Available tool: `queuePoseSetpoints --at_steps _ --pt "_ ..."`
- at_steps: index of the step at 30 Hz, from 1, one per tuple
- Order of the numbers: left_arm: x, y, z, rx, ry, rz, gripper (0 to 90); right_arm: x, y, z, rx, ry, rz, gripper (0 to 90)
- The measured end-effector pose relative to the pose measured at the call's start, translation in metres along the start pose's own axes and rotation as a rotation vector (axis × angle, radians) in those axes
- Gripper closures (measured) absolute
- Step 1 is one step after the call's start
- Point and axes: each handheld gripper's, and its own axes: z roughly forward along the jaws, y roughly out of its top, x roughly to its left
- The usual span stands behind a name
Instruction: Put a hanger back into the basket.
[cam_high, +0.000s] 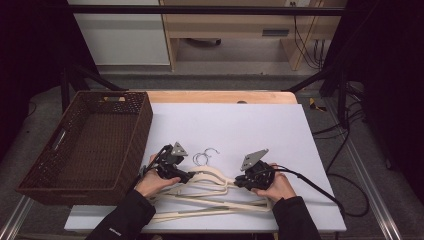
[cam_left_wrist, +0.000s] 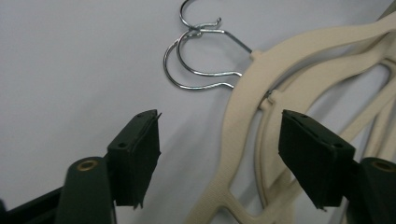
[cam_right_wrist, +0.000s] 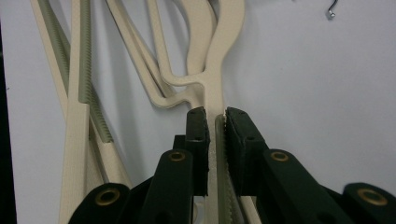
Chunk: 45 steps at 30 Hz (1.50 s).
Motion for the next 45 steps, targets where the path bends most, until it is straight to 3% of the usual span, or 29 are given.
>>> queuePoseSetpoints --at_steps 11,14,17,20,26,30,33,37,41,45 --pt "0.007 0.002 0.013 0.056 -0.067 -0.005 50.8 0.001 0.001 0.000 -0.007 -0.015 -0.009 79.5" --pt "0.005 0.003 0.013 0.063 -0.073 0.007 56.0 0.001 0.000 0.000 -0.008 -0.018 -0.010 79.5" --pt "0.003 0.003 0.013 0.082 -0.054 0.047 62.1 0.001 0.000 0.000 -0.018 -0.028 -0.014 79.4" --pt "0.001 0.004 0.012 0.091 -0.066 0.069 73.1 0.001 0.000 0.002 -0.013 -0.035 0.003 79.3" --pt "-0.005 0.003 0.009 0.086 -0.032 0.145 75.4 0.000 -0.001 0.007 0.014 -0.019 0.015 79.0" --pt "-0.010 0.003 0.000 0.053 0.001 0.179 75.6 0.000 0.000 0.007 0.005 -0.014 0.030 77.7" --pt "-0.017 0.003 -0.007 0.036 0.026 0.198 75.7 0.000 0.002 0.006 -0.047 0.011 0.047 67.6" --pt "-0.027 0.001 -0.016 0.008 0.072 0.227 75.8 0.001 0.007 0.001 -0.109 -0.014 0.081 53.9" --pt "-0.035 0.001 -0.027 -0.006 0.102 0.237 75.8 0.005 0.018 -0.001 -0.170 -0.018 0.130 49.6" --pt "-0.044 -0.002 -0.034 -0.014 0.115 0.254 75.8 0.011 0.031 0.007 -0.167 -0.005 0.151 49.0"
